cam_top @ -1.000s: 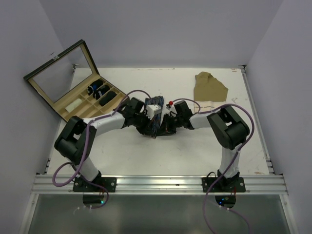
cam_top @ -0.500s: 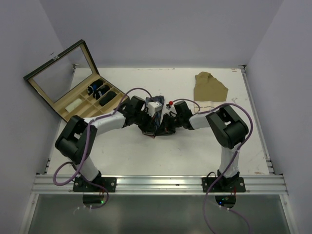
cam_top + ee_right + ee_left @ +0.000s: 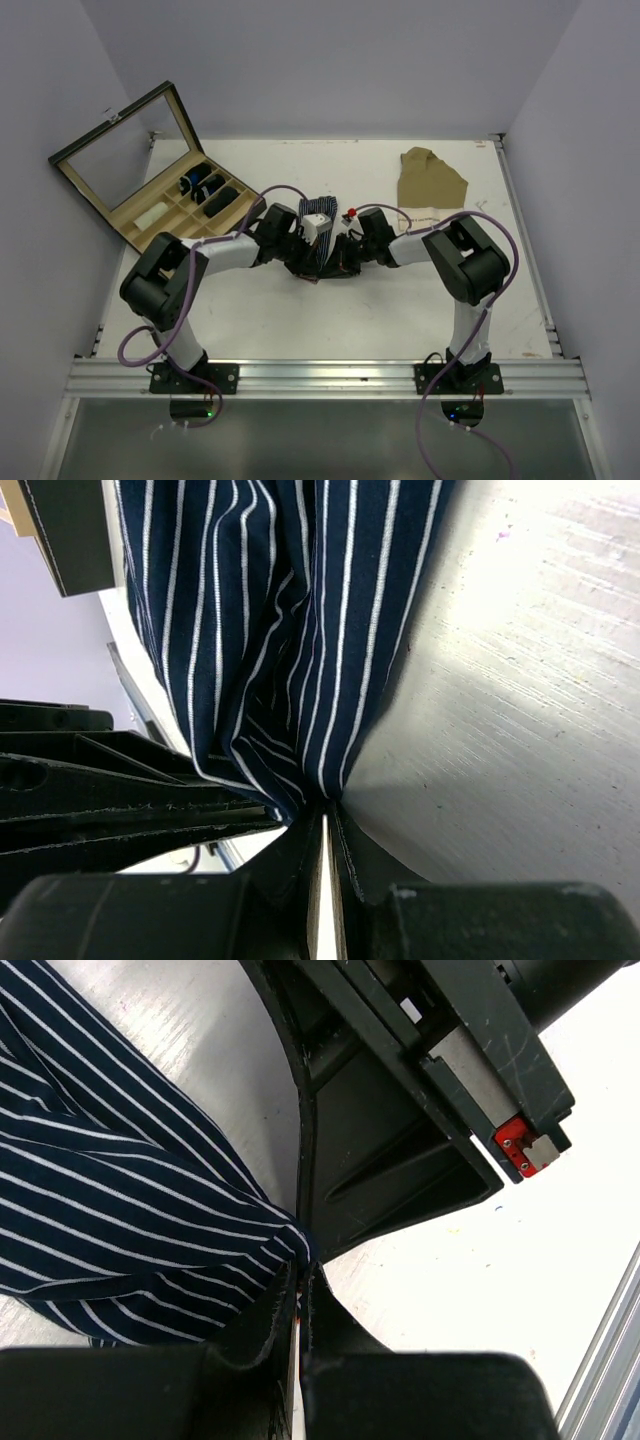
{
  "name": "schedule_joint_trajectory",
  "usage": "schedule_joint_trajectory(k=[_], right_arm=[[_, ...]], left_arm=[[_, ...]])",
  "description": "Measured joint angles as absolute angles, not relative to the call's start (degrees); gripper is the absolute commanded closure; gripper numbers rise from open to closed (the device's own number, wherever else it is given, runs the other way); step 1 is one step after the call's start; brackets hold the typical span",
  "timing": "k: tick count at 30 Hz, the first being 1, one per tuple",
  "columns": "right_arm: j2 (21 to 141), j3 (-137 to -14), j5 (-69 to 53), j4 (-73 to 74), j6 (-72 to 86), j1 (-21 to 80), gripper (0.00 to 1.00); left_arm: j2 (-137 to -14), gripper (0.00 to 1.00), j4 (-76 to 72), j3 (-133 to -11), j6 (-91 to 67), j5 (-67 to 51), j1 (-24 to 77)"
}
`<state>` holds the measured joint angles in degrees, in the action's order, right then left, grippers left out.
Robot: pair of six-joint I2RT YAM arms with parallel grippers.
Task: Roll the underwear
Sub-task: Fold the underwear
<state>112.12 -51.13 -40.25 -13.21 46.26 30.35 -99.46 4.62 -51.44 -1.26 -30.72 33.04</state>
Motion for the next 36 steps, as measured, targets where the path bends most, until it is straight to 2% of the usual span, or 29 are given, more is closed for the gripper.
schedule_joint_trajectory(k=[3, 4, 7, 10, 15, 20, 26, 30, 33, 36], right_arm=[[112.1, -51.2, -40.3, -12.8, 45.7, 30.3, 0.83], [112.0, -51.5, -40.5, -12.3, 45.1, 30.3, 0.77], [110.3, -52.1, -40.4, -8.9, 42.3, 29.0, 0.65], [108.0, -53.8, -39.1, -3.7, 38.4, 25.9, 0.61], [107.1, -62.1, -36.1, 2.0, 34.7, 20.6, 0.57], [109.0, -70.3, -33.4, 3.3, 34.5, 20.4, 0.55], [117.9, -80.4, -30.9, 5.3, 36.0, 20.8, 0.52], [121.8, -82.4, -29.2, 9.2, 37.3, 20.8, 0.44], [122.2, -82.4, -28.1, 12.2, 37.7, 20.8, 0.44], [122.1, -82.4, -27.9, 12.6, 37.8, 20.9, 0.50]], left_arm=[[-99.4, 1.00, 4.3, -51.1, -1.1, -31.0, 33.0], [-99.4, 1.00, 4.3, -51.1, -0.9, -31.0, 33.0], [-99.4, 1.00, 4.9, -51.1, -0.1, -31.0, 33.0], [-99.4, 1.00, 5.3, -51.0, 0.9, -31.1, 33.1], [-99.4, 1.00, 5.9, -51.0, 2.7, -31.3, 33.1], [-99.1, 1.00, 7.9, -51.4, 4.7, -31.2, 33.1], [-98.8, 1.00, 11.6, -52.4, 7.5, -30.6, 33.1], [-98.8, 1.00, 13.1, -52.9, 8.9, -30.2, 33.1], [-98.8, 1.00, 13.4, -53.0, 9.5, -30.2, 33.1], [-98.8, 1.00, 13.4, -53.1, 9.7, -30.2, 33.2]])
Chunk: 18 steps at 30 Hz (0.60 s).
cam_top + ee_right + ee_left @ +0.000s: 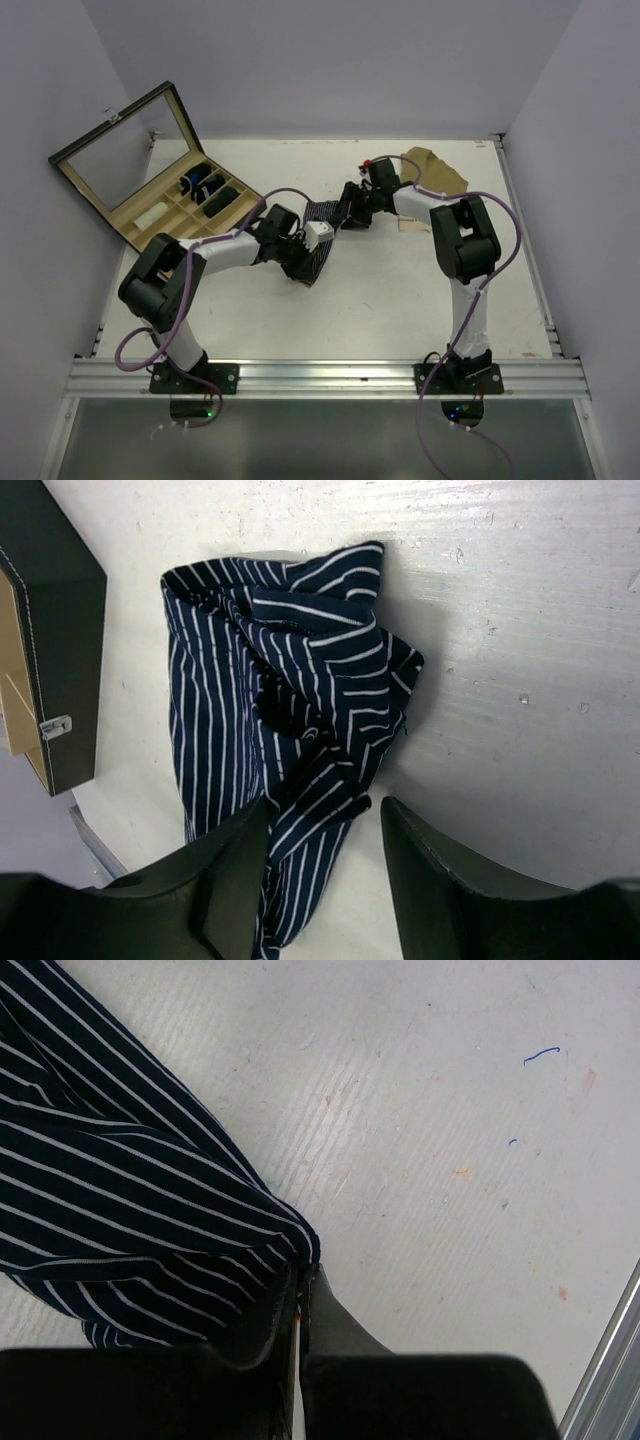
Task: Roll the underwear
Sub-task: Fold the underwear
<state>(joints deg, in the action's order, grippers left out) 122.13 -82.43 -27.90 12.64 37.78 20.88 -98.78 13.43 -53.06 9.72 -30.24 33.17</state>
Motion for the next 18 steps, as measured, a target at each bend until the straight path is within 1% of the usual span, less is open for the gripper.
schedule_joint_trajectory(k=[3, 9, 18], right_arm=[[122.1, -82.4, -28.0, 12.9, 38.1, 20.9, 0.51], [122.1, -82.5, -28.1, 12.8, 39.0, 21.1, 0.51], [122.1, -84.2, -27.7, 13.2, 39.1, 21.3, 0.48]], left_arm=[[-98.8, 1.00, 13.5, -53.1, 9.9, -30.2, 33.2], [-98.9, 1.00, 13.6, -53.2, 10.1, -30.2, 33.2], [-98.9, 1.00, 13.6, -53.3, 10.1, -30.3, 33.2]])
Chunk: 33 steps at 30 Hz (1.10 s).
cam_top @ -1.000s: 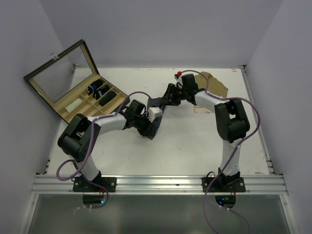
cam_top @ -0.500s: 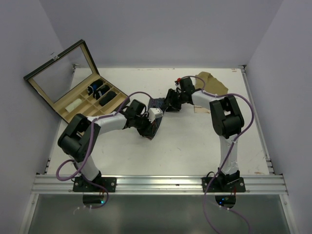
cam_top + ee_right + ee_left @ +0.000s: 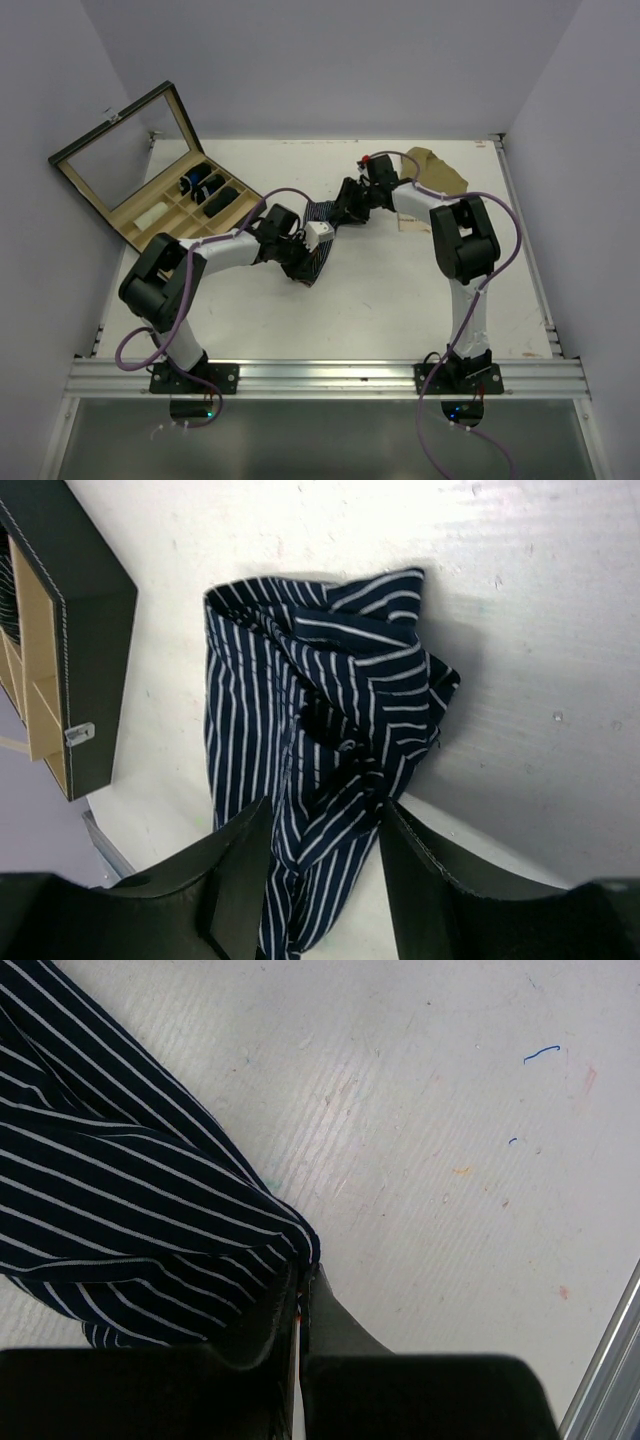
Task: Roll the underwear
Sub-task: Fold the underwear
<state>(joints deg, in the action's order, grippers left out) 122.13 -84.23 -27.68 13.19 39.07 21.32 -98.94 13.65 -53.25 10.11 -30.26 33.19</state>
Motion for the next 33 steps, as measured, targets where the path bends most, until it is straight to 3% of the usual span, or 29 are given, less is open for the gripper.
schedule_joint_trajectory(k=[16, 19, 23, 25, 33], right_arm=[[125.1, -92.3, -25.2, 19.7, 38.3, 21.7, 0.49], [126.3, -92.4, -25.1, 20.6, 38.3, 21.8, 0.55], [127.1, -92.8, -25.1, 21.6, 37.9, 21.8, 0.78], [127.1, -92.9, -25.1, 21.8, 37.6, 21.8, 0.84], [127.1, -93.3, -25.0, 21.9, 36.1, 21.8, 0.89]], left_arm=[[-99.1, 1.00, 13.7, -53.3, 10.1, -30.3, 33.2], [-99.1, 1.00, 13.7, -53.4, 10.1, -30.3, 33.2], [-99.1, 1.00, 13.8, -53.4, 10.1, -30.3, 33.2], [-99.1, 1.00, 13.8, -53.4, 10.1, -30.3, 33.2], [-99.2, 1.00, 14.1, -53.6, 10.1, -30.3, 33.2]])
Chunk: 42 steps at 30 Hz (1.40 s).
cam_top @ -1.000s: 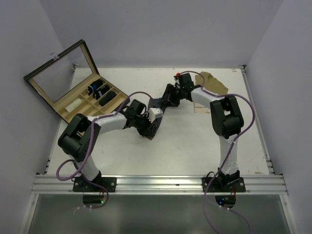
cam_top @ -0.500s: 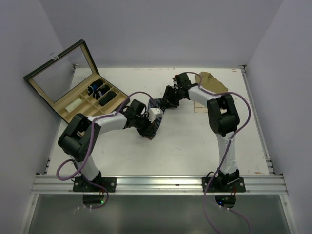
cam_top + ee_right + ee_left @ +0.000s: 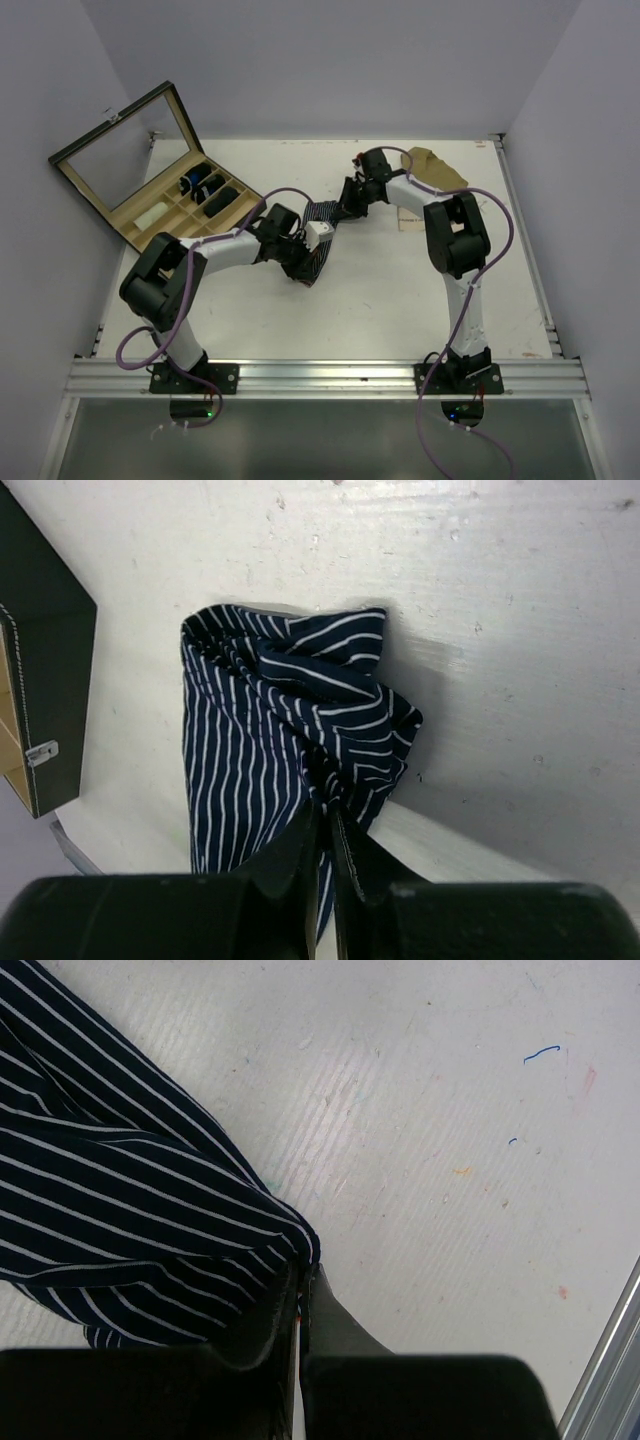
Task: Roll the underwear
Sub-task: Fold the underwear
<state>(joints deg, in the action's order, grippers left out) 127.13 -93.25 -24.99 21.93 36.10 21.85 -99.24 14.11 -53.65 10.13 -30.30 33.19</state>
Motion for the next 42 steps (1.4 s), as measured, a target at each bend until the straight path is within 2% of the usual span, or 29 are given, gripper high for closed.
schedule_joint_trajectory(k=[2, 4, 5, 7, 11, 42], right_arm=[[127.1, -94.0, -25.0, 22.5, 35.6, 21.8, 0.87], [127.1, -95.1, -24.9, 23.0, 35.2, 21.8, 0.73], [127.1, -95.7, -24.8, 23.3, 35.0, 21.8, 0.74], [127.1, -96.6, -24.5, 23.5, 34.2, 21.9, 0.87], [127.1, -97.1, -24.3, 23.4, 33.3, 21.9, 1.00], [127.5, -99.0, -21.9, 20.7, 28.3, 20.7, 1.00]], left_arm=[[-99.3, 1.00, 14.3, -53.8, 10.1, -30.3, 33.2], [-99.3, 1.00, 14.4, -53.8, 10.2, -30.3, 33.2], [-99.3, 1.00, 14.5, -53.8, 10.2, -30.3, 33.2], [-99.4, 1.00, 14.5, -53.9, 10.2, -30.3, 33.2], [-99.4, 1.00, 14.5, -53.9, 10.2, -30.3, 33.2], [-100.3, 1.00, 16.1, -55.2, 10.7, -30.5, 33.2]])
